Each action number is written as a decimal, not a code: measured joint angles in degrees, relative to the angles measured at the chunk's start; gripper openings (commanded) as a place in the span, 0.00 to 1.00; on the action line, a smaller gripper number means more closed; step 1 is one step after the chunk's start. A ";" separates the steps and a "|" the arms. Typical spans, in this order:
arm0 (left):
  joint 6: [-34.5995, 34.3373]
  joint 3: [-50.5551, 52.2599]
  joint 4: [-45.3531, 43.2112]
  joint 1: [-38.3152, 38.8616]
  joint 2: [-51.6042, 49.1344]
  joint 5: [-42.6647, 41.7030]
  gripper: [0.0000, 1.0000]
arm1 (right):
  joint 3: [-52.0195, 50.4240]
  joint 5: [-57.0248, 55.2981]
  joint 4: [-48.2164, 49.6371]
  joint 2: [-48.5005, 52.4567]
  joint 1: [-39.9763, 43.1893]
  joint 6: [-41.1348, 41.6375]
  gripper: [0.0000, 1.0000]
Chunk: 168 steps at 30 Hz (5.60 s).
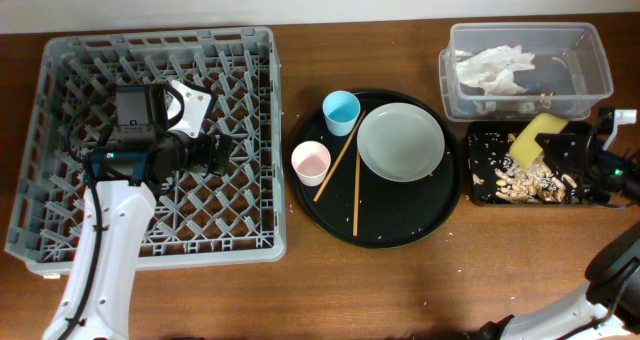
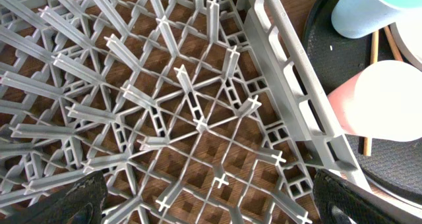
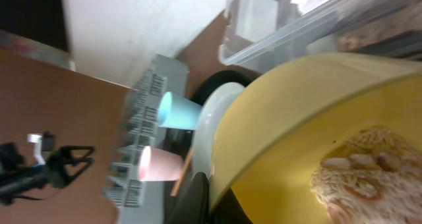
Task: Sort waste into correct bins and load items into the dishwasher rack
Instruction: 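Tip yellow bowl with right gripper, pour shells onto black tray, then set yellow bowl back on round tray, grasp pink cup with right, then pass pink cup from right gripper to left gripper over rack, then lower pink cup into rack with left gripper and release, then grasp light-blue cup with right gripper, hand it to left gripper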
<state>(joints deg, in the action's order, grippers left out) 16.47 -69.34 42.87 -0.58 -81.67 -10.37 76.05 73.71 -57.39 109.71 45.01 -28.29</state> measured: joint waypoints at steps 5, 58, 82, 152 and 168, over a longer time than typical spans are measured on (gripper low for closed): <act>0.00 0.02 0.00 0.00 0.00 0.00 0.99 | -0.20 6.01 0.83 0.09 0.02 7.58 0.04; -0.02 0.00 1.77 0.02 0.02 -9.16 0.99 | 5.81 -69.59 -13.62 -2.45 -70.86 46.23 0.57; -11.47 -9.31 3.13 1.90 0.46 -13.64 0.99 | 20.48 -58.64 -2.21 4.17 -70.66 54.58 0.04; -23.61 -8.83 22.14 14.03 -15.43 6.80 0.64 | 20.33 -40.94 0.94 -3.37 -51.01 43.17 0.98; -24.00 -26.18 23.28 14.03 -15.34 6.78 0.99 | 20.15 -68.35 16.72 10.34 -64.57 60.06 0.26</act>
<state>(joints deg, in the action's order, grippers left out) -7.53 -95.53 66.15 13.45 -97.01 -3.60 96.20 5.37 -40.66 120.05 -19.55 31.77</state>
